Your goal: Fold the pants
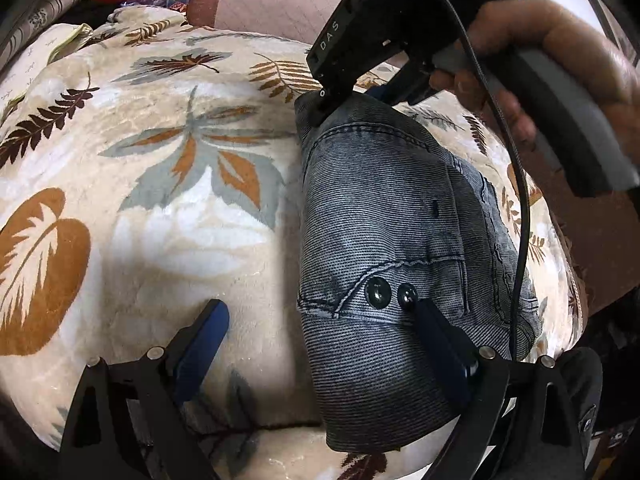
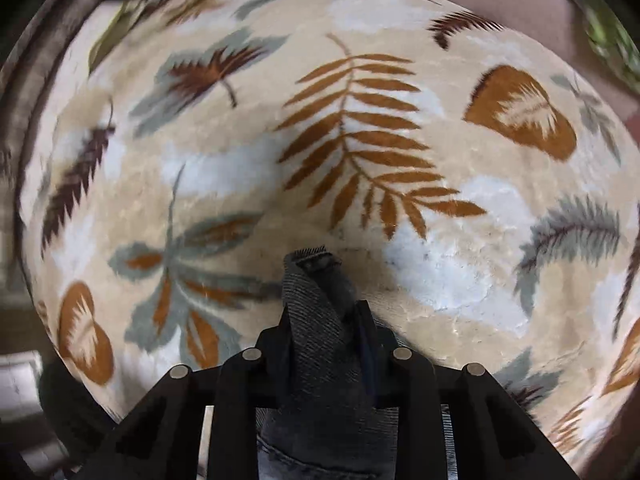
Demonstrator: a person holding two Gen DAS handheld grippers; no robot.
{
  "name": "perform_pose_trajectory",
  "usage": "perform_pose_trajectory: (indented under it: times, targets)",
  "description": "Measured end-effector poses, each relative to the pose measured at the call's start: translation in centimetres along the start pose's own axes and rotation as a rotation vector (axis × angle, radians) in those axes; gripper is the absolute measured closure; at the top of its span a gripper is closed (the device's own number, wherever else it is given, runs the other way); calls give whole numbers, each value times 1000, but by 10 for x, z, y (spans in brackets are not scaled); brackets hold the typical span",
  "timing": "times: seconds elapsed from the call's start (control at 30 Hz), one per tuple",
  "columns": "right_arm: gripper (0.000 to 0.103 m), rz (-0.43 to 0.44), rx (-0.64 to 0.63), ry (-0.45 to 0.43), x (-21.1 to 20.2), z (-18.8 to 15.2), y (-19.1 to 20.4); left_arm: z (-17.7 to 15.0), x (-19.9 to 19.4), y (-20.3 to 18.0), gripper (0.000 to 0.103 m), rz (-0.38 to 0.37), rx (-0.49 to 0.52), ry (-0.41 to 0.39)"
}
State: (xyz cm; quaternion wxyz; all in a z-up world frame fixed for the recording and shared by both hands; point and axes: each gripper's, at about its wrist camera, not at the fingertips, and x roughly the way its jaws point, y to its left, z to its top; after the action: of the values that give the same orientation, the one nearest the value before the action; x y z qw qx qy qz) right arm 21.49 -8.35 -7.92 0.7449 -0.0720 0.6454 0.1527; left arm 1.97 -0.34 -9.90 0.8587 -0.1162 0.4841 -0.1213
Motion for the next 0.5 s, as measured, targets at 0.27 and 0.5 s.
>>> perform_pose_trajectory:
  times: [0.27, 0.5]
  targets:
    - [52, 42, 163, -234, -50, -37, -39, -7, -7, -3, 10, 20, 10, -15]
    - [49, 149, 243, -334, -82, -135, -76, -10, -9, -3, 9, 33, 0, -20]
